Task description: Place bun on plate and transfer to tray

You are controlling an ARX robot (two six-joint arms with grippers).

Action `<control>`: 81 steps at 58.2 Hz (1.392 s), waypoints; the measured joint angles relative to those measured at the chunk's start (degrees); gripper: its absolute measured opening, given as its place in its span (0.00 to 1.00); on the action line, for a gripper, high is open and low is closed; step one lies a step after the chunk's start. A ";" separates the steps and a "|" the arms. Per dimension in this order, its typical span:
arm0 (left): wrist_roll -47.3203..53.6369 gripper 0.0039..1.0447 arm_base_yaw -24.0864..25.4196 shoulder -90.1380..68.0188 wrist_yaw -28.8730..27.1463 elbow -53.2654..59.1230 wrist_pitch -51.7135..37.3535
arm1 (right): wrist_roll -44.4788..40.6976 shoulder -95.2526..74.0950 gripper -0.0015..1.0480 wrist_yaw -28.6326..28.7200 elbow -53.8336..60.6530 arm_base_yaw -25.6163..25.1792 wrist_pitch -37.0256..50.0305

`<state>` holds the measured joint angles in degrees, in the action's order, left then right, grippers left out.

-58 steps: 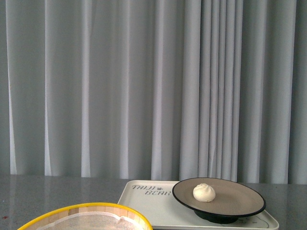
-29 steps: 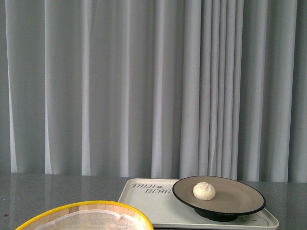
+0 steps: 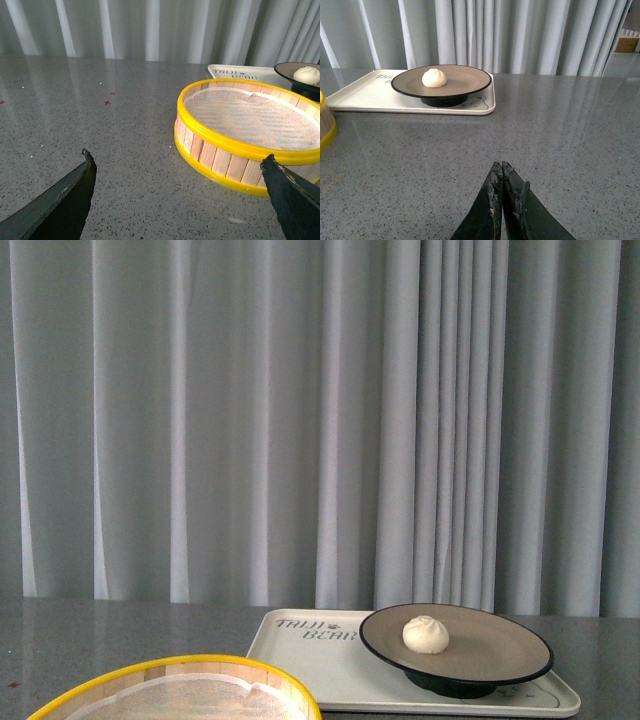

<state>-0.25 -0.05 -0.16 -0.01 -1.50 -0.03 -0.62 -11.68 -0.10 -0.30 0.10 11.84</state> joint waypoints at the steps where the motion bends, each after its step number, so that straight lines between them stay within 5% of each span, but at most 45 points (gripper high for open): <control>1: 0.00 0.94 0.00 0.00 0.00 0.00 0.00 | 0.00 0.24 0.02 0.02 0.00 0.00 -0.20; 7: 0.00 0.94 0.00 0.00 0.00 0.00 0.00 | 0.00 2.01 0.02 0.02 0.00 0.00 -2.01; 11: 0.00 0.94 0.00 0.00 -0.02 0.00 0.00 | -0.02 9.16 0.02 0.17 -0.02 0.00 -11.17; 22: 0.00 0.94 0.00 0.00 0.00 0.00 0.00 | -0.04 11.43 0.03 0.15 -0.02 -0.02 -11.76; 53: 0.00 0.94 0.00 0.02 0.00 0.00 0.00 | 0.02 11.45 0.93 0.17 -0.02 -0.02 -11.76; 81: 0.00 0.94 0.00 0.02 0.00 0.00 0.00 | 0.02 11.45 0.92 0.15 -0.02 -0.02 -11.76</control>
<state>-0.25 -0.05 -0.14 -0.01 -1.50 -0.03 -0.60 -0.23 0.05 -0.32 0.08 0.08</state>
